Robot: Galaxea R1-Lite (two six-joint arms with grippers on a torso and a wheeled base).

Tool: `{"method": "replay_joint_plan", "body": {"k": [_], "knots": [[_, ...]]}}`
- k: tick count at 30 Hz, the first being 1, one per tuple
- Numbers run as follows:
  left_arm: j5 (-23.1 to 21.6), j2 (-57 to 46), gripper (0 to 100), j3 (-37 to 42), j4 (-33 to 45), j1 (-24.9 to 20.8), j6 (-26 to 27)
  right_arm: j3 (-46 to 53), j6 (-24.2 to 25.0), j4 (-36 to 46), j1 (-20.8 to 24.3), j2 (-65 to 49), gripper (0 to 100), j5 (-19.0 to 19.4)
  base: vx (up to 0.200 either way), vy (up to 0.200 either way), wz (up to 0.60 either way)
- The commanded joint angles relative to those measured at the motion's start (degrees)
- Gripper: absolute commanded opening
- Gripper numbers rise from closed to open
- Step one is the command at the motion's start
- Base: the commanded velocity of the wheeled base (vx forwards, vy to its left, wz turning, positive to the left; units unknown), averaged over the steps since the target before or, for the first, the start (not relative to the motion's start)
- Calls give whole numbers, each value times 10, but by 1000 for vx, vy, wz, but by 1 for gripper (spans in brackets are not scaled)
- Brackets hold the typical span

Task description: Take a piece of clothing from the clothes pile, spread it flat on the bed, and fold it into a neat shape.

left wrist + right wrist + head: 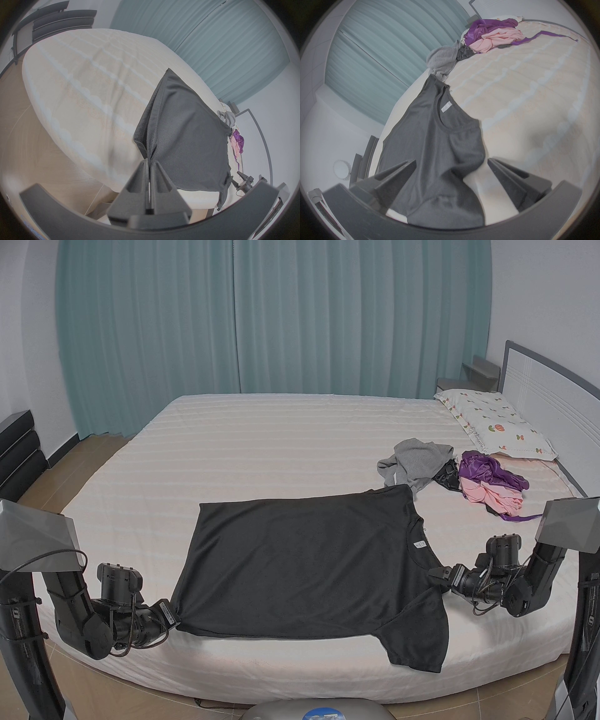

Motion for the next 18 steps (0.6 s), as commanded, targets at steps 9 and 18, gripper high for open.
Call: {"method": "replay_joint_plan", "body": {"k": [9,18], "knots": [[-5,4,0,-3,-1,3,-10,189,-62,-97,6,-32,100,64,0,0,0],[-5,4,0,-2,-1,3,-10,218,-74,-143,24,4,100,59,0,0,0]]}}
